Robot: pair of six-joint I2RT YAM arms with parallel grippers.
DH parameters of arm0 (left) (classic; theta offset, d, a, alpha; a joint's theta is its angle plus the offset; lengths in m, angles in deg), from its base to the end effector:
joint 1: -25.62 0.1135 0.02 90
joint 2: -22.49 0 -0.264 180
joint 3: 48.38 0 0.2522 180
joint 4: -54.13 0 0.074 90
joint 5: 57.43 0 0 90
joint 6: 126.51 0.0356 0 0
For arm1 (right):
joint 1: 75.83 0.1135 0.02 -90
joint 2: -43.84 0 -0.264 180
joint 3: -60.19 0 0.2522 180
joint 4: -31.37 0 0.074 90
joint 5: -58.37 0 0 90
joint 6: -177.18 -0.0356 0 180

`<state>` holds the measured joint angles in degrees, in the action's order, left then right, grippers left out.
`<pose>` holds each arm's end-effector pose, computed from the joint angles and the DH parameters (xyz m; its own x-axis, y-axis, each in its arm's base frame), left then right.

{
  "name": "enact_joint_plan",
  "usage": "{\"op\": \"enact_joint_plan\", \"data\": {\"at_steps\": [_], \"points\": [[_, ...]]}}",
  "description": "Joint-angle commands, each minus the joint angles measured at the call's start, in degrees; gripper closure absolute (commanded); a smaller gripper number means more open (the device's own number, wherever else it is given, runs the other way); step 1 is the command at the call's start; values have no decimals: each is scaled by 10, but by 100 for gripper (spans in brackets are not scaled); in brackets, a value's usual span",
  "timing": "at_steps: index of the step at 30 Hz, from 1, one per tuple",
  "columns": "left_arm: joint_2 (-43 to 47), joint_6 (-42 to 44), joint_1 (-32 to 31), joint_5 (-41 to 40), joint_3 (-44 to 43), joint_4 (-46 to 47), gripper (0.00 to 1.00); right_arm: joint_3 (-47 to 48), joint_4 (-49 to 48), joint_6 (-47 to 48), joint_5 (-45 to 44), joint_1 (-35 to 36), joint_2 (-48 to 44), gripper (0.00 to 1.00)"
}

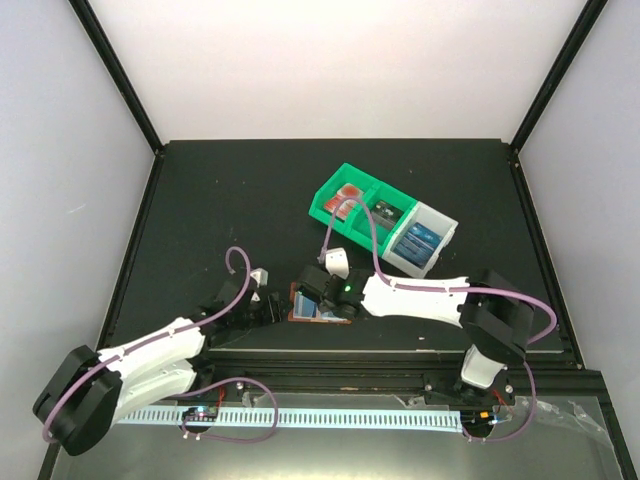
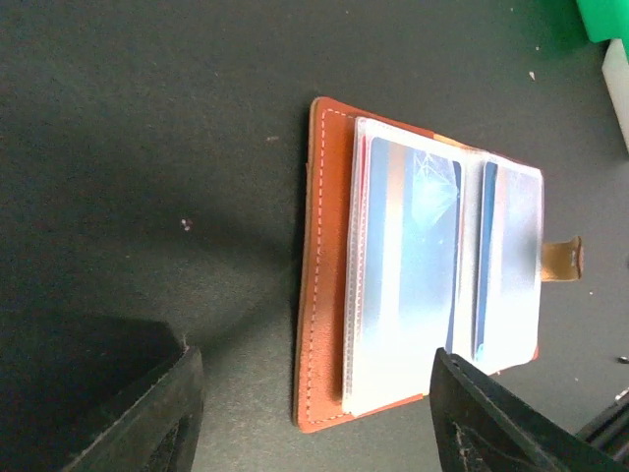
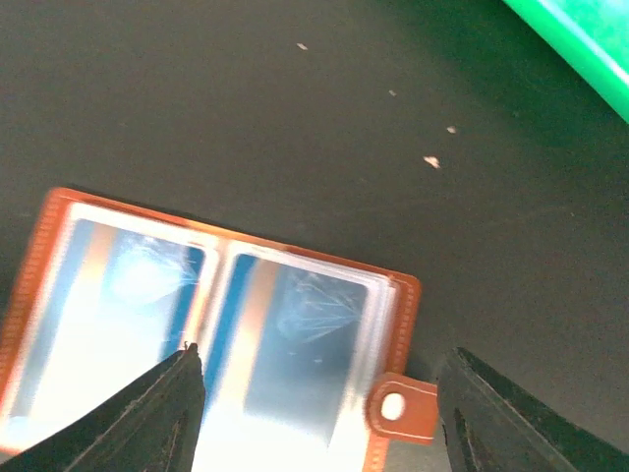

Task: Put the credit cards into the card holder
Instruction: Close the card holder at the center of the board.

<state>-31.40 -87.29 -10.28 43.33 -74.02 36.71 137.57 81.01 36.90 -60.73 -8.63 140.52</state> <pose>0.1279 -0.1008 0.1295 -0.8945 -0.2920 -0.3384 -0.0178 0.7798 -0.6258 0.1425 0.2943 0.1943 -0.7986 -0.1654 -0.5787 -0.1933 0.9810 -0.0136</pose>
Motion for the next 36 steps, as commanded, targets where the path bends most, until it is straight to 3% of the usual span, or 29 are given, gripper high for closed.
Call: {"op": "enact_joint_plan", "data": {"at_steps": [1, 8, 13, 26, 36], "points": [[-26, 20, 15, 50, -23, 13, 34, -40, -21, -13, 6, -17, -2, 33], [-77, 20, 36, 109, -21, 49, 30, -61, -25, -16, 18, -29, 23, 34], [-91, 18, 43, 133, -26, 50, 29, -64, -3, -37, -11, -29, 33, 44], [-95, 11, 53, 151, -26, 63, 28, -25, 34, -21, -48, -29, 9, 99], [-94, 14, 60, 125, -24, 53, 28, -42, -112, 23, 116, -29, -82, 99]]}}
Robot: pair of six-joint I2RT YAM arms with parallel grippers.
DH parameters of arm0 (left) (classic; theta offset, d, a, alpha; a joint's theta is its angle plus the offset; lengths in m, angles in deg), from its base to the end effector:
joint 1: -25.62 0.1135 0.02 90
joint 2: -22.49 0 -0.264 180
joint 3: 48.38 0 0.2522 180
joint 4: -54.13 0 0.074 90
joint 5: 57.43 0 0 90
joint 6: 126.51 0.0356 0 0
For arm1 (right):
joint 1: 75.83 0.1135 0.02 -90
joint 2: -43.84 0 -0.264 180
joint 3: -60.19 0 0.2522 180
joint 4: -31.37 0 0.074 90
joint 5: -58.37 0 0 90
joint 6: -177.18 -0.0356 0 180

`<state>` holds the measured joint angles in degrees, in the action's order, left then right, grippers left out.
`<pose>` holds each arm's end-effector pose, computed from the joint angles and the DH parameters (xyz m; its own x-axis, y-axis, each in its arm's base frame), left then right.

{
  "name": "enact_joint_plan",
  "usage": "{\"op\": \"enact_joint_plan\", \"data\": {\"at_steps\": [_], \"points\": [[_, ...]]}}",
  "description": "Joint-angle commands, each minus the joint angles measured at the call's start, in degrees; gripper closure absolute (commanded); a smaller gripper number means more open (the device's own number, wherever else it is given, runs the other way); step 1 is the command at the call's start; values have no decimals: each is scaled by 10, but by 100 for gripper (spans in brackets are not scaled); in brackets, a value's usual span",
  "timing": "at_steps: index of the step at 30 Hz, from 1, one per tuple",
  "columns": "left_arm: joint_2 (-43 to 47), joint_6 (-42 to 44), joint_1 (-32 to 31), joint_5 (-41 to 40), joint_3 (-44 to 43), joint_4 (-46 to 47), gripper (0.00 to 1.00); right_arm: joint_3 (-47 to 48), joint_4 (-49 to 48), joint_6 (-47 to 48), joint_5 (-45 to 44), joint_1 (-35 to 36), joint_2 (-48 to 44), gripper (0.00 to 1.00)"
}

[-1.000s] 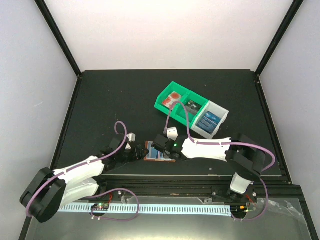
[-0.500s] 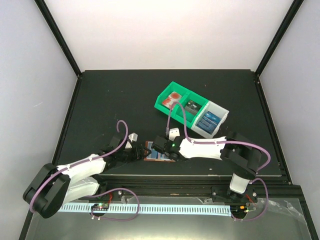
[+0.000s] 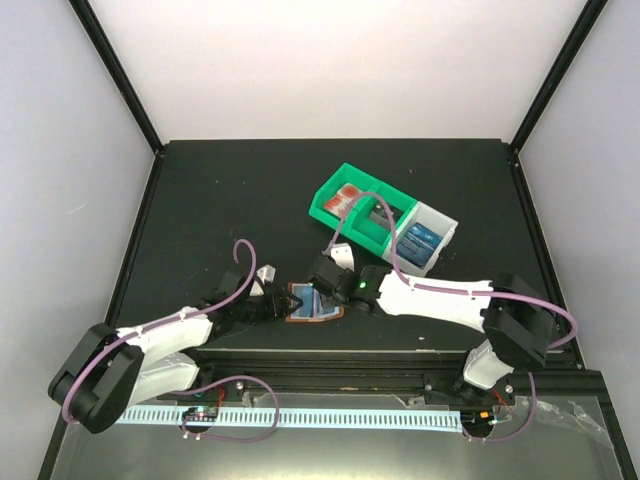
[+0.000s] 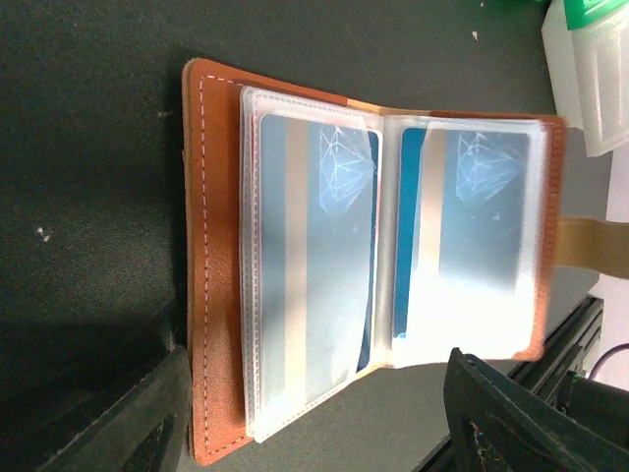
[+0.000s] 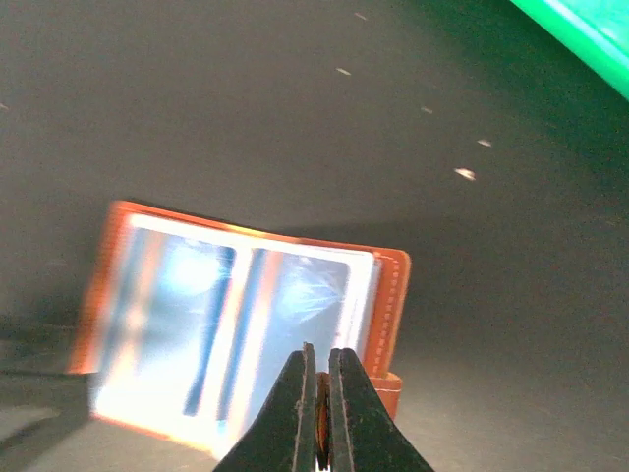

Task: Put the credit cards into the card holder
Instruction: Close the card holder at the center of the board.

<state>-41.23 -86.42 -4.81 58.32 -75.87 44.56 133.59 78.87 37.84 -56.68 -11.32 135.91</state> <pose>0.1478 -0.1048 0.1251 -0.9469 -0.2429 -0.2107 -0.0109 0.6791 -0.7339 0.1476 0.2746 0.1994 -0.8210 -0.1251 -0.5571 -0.1862 0.9810 0.0541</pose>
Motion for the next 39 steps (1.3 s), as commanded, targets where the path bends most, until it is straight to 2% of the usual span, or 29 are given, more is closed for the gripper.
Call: {"op": "enact_joint_plan", "data": {"at_steps": [1, 3, 6, 13, 19, 27, 30, 35, 39], "points": [[10, 6, 6, -34, -5, -32, 28, -1, -105, 14, 88, -2, -37, 99], [21, 7, 7, -55, -6, -47, 29, 6, -125, 16, 101, -2, -29, 99], [34, 12, 8, -86, -7, -73, 39, 24, -144, 24, 128, -2, -1, 99], [87, 14, 10, -166, 3, -124, 48, 38, -246, 30, 229, -4, 47, 99], [118, 8, 10, -172, 13, -133, 57, 39, -316, 18, 294, -6, 70, 99], [158, -6, 11, -199, 17, -154, 57, -11, -433, -23, 379, -23, 74, 97], [177, -12, 10, -219, 17, -177, 57, -21, -459, -34, 400, -28, 81, 88], [231, -31, 10, -300, 9, -256, 60, -25, -459, -32, 407, -28, 85, 67], [289, -42, 10, -343, -11, -313, 57, -37, -459, -24, 394, -28, 66, 53]]}}
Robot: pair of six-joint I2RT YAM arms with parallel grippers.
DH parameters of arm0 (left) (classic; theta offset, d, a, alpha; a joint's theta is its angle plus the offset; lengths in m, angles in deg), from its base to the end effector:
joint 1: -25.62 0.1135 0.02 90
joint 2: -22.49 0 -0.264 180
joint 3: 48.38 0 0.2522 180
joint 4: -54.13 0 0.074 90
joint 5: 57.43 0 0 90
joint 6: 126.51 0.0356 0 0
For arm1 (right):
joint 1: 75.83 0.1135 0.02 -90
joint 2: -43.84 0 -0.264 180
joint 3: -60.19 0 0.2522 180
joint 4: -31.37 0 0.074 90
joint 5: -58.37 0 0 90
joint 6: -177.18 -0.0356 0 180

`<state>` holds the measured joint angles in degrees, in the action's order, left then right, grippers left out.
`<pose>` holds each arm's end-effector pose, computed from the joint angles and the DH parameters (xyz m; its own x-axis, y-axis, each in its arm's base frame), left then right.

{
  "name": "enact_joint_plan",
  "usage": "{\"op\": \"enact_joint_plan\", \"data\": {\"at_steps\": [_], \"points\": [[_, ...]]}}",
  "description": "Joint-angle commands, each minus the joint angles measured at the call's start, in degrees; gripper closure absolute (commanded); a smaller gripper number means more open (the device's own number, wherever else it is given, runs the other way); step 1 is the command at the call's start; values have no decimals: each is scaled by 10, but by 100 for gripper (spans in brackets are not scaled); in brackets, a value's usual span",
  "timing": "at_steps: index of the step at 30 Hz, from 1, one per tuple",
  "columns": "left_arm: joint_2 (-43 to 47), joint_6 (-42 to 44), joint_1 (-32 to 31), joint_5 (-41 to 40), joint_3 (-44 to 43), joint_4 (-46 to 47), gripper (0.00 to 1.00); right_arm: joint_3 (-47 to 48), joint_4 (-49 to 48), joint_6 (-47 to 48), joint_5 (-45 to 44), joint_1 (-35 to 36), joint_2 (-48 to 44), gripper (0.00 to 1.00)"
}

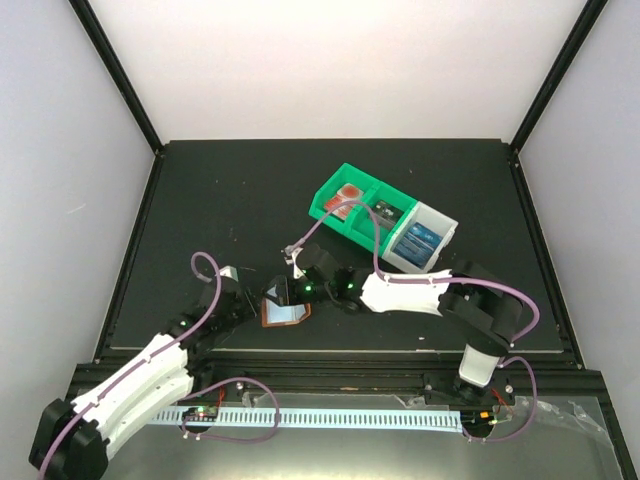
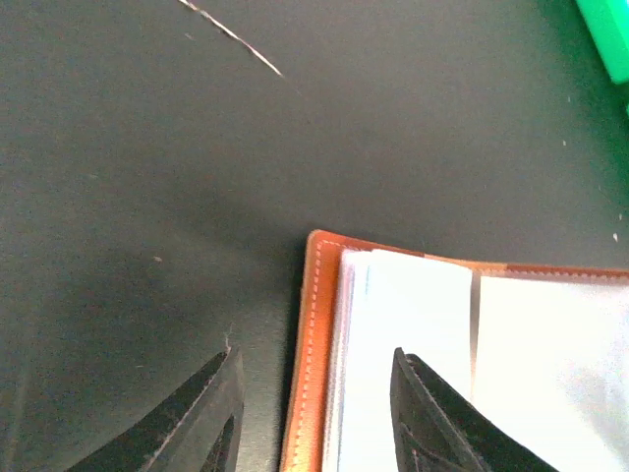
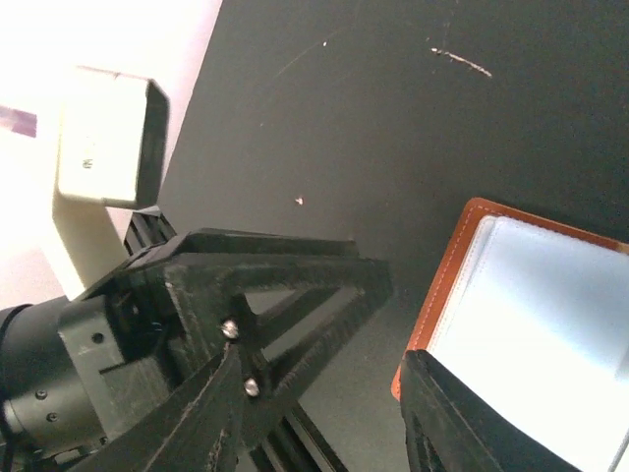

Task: Put the credit cards into the card holder
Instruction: Close the card holder at the center of the board.

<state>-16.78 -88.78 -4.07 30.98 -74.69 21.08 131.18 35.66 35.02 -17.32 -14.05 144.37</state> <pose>0.1199 -0.0672 0.1452 -0.7608 -0.4763 -0.4408 -0.2016 0.8191 -0.5371 0.1709 0.3370 0.1883 -0.9124 -0.0820 -0.4009 -0.3754 0.5575 0.7404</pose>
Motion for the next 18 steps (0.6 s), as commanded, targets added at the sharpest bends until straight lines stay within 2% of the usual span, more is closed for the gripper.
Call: {"op": "enact_joint_plan", "data": {"at_steps": [1, 4, 7, 12, 15, 18], "points": [[57, -16, 3, -73, -27, -80, 56, -17, -32, 6, -3, -1, -26, 51], [83, -3, 3, -60, -33, -64, 52, -30, -35, 17, -11, -2, -49, 49], [81, 17, 3, -18, -35, -37, 48, -39, 8, 23, -63, -2, -82, 48], [41, 23, 3, 13, -34, -27, 48, -84, 116, 13, -264, -2, -174, 46], [23, 23, 3, 19, -30, -17, 47, -92, 231, -27, -397, -5, -203, 46], [11, 17, 4, 10, -32, -23, 45, -93, 299, -38, -414, -24, -197, 48]]}}
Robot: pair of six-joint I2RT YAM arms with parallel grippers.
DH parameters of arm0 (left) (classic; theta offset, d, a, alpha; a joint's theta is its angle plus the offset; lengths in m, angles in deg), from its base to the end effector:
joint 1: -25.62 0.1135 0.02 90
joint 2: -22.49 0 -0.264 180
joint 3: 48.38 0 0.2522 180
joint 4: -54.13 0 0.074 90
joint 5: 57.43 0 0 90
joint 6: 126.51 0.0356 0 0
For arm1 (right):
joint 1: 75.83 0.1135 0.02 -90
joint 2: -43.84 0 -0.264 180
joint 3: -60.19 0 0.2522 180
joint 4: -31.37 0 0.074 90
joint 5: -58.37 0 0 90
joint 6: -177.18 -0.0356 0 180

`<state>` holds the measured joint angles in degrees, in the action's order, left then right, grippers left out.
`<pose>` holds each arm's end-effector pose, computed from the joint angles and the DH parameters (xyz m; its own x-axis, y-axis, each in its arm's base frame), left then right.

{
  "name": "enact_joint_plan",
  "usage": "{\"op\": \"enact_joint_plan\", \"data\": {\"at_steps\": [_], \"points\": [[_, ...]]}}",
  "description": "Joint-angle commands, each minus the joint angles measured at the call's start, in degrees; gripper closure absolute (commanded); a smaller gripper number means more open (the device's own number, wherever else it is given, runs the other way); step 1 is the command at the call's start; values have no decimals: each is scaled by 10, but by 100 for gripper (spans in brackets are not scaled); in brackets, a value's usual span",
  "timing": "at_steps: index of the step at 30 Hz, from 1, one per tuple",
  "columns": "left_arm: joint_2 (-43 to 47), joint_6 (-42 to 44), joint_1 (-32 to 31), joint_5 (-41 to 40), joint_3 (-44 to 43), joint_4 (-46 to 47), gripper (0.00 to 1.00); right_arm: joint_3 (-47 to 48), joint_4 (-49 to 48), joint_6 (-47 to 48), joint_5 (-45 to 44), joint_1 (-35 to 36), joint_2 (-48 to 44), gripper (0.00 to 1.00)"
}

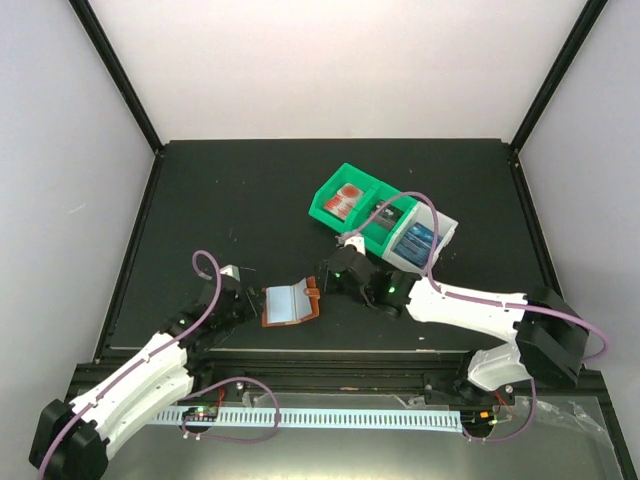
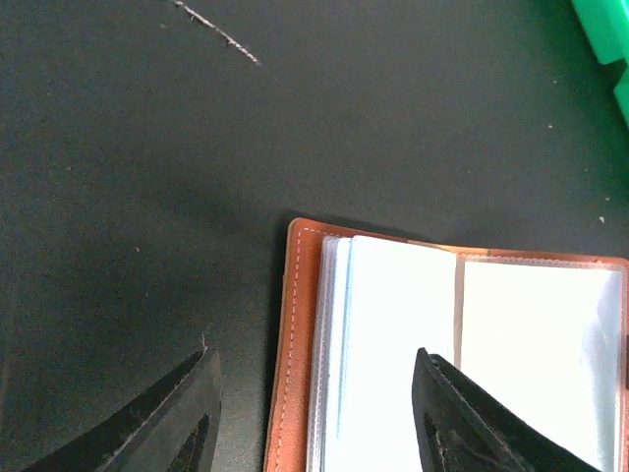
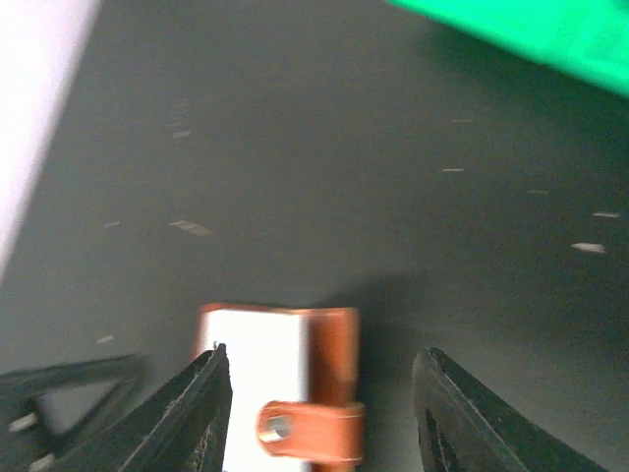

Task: Put the credit cards into the card holder
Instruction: Close the card holder at the center of the board.

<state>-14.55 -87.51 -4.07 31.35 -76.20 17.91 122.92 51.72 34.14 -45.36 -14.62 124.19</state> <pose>0.1177 -0.0663 0.1540 -0.7643 -0.4586 -0.4534 -0.1776 0.8255 -0.5357 0.1527 0.2603 0.2306 -0.7864 0.1807 -0.5907 -0.2209 0.8107 0.5421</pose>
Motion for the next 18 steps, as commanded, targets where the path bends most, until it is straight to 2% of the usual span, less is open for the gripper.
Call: {"op": "enact_joint_plan", "data": {"at_steps": [1, 6, 12, 14, 18], "points": [[-15, 4, 3, -2, -18, 4, 45, -17, 141, -28, -121, -23, 9, 50], [-36, 1, 4, -23, -14, 4, 45, -31, 83, 11, -20, -29, 53, 55], [-96, 4, 4, 0, -15, 23, 46, -2, 53, 53, 57, -29, 116, 55], [-105, 3, 4, -3, -16, 22, 51, 2, 35, 62, 87, -29, 123, 55], [-110, -3, 5, -14, -11, 23, 67, 2, -5, 79, 138, -29, 134, 54]]}}
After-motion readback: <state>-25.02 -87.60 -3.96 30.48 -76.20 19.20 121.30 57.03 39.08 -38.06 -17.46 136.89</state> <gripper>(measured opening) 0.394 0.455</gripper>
